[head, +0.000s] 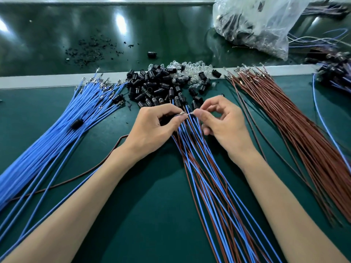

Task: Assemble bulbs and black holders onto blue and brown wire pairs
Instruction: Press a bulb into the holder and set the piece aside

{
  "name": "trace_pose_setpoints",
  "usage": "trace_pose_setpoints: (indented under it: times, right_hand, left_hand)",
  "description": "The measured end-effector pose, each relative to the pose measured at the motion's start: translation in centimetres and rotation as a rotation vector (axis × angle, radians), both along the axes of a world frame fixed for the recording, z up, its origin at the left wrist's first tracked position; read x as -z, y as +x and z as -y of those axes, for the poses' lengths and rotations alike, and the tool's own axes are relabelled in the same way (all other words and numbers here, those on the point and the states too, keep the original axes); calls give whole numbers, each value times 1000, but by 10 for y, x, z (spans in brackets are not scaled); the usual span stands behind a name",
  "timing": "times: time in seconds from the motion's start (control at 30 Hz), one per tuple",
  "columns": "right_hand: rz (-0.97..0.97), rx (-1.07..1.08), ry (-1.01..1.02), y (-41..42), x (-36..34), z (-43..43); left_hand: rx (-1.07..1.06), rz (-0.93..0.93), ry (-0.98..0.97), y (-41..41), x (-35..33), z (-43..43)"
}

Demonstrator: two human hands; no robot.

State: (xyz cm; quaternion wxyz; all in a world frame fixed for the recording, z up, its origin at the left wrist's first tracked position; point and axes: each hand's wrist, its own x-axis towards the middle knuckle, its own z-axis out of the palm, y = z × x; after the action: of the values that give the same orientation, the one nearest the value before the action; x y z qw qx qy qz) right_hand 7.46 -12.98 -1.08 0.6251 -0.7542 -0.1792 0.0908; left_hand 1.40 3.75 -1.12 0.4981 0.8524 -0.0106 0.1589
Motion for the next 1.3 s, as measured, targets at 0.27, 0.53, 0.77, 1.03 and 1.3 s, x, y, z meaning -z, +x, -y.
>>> trace_pose_setpoints:
  times: [0.27, 0.53, 0.77, 1.03, 1.3]
  right_hand:
    - [-244, -117, 60, 9, 4, 10]
    - [-66, -35, 143, 7, 1, 8]
    - [-30, -151, 112, 0, 1, 6]
    - [-30, -232, 74, -2, -1, 6]
    - [-18, -199, 58, -2, 2, 4]
  left_hand:
    - [17, -42, -5, -2, -6, 1]
    - [101, -123, -25, -3, -5, -2]
    - [149, -122, 22, -4, -5, -3]
    - [172, -101, 38, -4, -6, -5]
    - [190, -142, 23, -5, -9, -5]
